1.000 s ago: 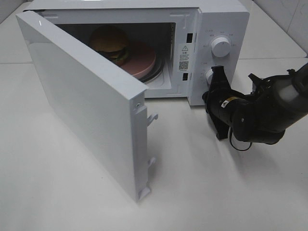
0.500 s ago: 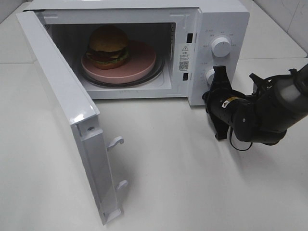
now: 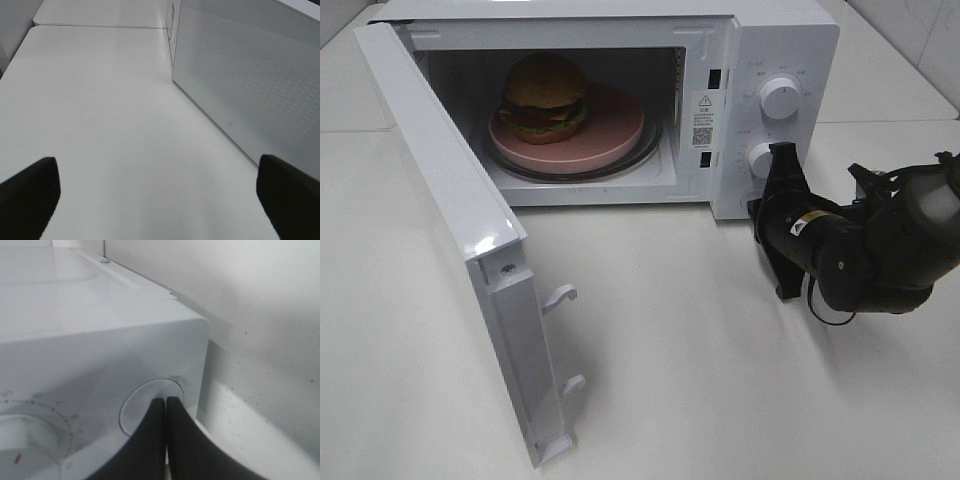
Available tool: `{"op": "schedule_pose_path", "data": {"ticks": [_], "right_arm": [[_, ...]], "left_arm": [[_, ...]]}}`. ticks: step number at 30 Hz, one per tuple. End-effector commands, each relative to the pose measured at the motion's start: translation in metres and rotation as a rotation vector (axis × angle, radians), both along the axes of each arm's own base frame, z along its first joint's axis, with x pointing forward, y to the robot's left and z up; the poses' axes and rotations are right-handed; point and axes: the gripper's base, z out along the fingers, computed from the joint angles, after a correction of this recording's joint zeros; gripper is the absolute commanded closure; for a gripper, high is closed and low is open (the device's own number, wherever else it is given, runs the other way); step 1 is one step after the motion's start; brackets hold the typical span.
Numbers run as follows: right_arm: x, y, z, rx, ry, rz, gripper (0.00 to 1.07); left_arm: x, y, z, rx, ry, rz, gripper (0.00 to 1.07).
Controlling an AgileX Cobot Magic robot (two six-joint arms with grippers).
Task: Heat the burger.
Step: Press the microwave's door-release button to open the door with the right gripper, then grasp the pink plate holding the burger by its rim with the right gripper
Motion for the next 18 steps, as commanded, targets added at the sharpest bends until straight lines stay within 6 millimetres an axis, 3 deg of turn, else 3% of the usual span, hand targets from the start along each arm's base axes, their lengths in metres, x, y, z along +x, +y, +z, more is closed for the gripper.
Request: {"op": "schedule_pose_path", "data": {"ticks": [1, 9, 18], "right_arm": [[-0.002, 0.004, 0.006, 0.004, -0.022, 0.024, 1.07], [-0.002, 0.004, 0.014, 0.004, -0.039, 0.031, 1.07], [-0.02, -0.005, 0.017, -0.011, -0.015, 0.024, 1.07]], "left_arm": [[-0.001, 0.0, -0.001, -0.002, 0.001, 0.005, 0.06], [-0.001, 0.0, -0.001, -0.002, 0.001, 0.005, 0.06], [-0.001, 0.0, -0.001, -0.002, 0.001, 0.005, 0.06]]}}
